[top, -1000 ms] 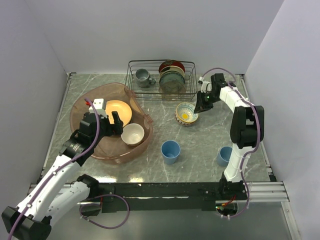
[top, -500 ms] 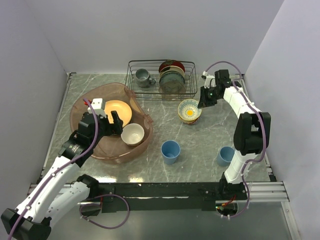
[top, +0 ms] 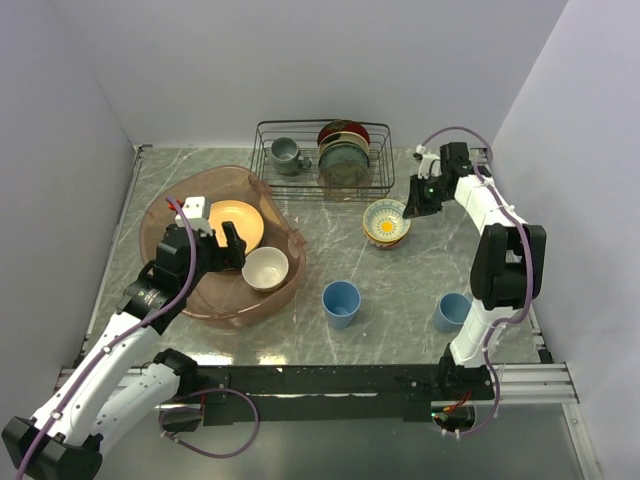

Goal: Place the mixed dishes into the plastic bin
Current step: Pick up the bowl from the center of the board.

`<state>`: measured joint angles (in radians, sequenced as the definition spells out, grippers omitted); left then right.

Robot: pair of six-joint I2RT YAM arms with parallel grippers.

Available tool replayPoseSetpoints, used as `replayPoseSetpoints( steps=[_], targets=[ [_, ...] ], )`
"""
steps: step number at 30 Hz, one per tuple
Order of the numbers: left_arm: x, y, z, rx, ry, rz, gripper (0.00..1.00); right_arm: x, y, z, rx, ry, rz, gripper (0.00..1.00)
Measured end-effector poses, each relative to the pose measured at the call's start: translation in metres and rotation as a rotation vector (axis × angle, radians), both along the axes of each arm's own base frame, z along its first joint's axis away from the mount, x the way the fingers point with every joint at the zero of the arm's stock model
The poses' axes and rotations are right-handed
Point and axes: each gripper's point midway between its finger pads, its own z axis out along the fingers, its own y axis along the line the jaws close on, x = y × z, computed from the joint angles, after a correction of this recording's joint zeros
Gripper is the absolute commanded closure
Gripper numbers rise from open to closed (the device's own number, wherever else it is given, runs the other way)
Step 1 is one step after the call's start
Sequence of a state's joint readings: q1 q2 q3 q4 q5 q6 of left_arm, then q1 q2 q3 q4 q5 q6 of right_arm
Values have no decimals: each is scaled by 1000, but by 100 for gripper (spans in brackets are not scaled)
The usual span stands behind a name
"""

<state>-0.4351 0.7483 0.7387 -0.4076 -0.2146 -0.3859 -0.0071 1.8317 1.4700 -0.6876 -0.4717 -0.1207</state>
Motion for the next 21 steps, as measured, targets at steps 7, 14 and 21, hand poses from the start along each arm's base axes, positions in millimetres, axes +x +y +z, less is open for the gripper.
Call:
replayPoseSetpoints(
  steps=[7,14,21],
  targets=[
    [0,0,0,0,0,0,1,1,-23,-2,17,8,-53,90],
    [0,0,0,0,0,0,1,1,-24,2,56,6,-52,93],
    [0,-1,0,-2,1,-7,1,2,-32,5,89,2,-67,94]
  ],
)
